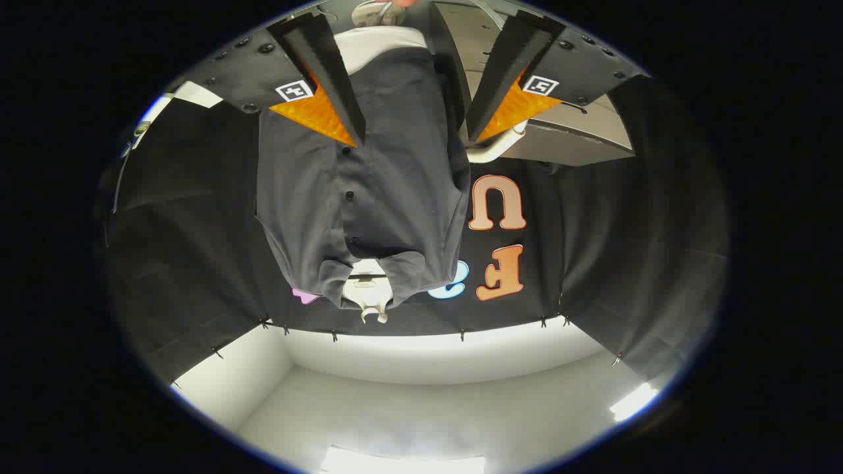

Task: Iron the clothes twice with a garment steamer, once on the left side and once on the right side.

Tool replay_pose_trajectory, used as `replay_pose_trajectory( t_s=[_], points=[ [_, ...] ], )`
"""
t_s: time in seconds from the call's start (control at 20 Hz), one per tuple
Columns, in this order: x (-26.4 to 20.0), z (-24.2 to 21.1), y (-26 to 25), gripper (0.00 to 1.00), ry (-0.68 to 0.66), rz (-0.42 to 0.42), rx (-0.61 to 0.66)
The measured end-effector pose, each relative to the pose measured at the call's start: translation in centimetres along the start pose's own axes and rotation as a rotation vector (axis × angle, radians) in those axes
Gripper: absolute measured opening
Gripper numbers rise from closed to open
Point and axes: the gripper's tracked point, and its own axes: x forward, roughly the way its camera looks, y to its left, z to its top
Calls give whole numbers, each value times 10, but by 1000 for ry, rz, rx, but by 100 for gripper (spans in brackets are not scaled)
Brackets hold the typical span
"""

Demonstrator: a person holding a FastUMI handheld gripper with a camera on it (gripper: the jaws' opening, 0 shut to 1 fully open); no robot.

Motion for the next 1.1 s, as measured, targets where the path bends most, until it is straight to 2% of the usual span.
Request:
replay_pose_trajectory(
  t_s=[0.25,0.45,0.6,1.1],
  points=[
    [-4,5,6,99,-10,12,-12],
    [-5,30,-1,98,-89,-30,-81],
    [-3,17,6,98,-56,0,-58],
    [25,10,-27,98,-35,-68,-13]
  ],
)
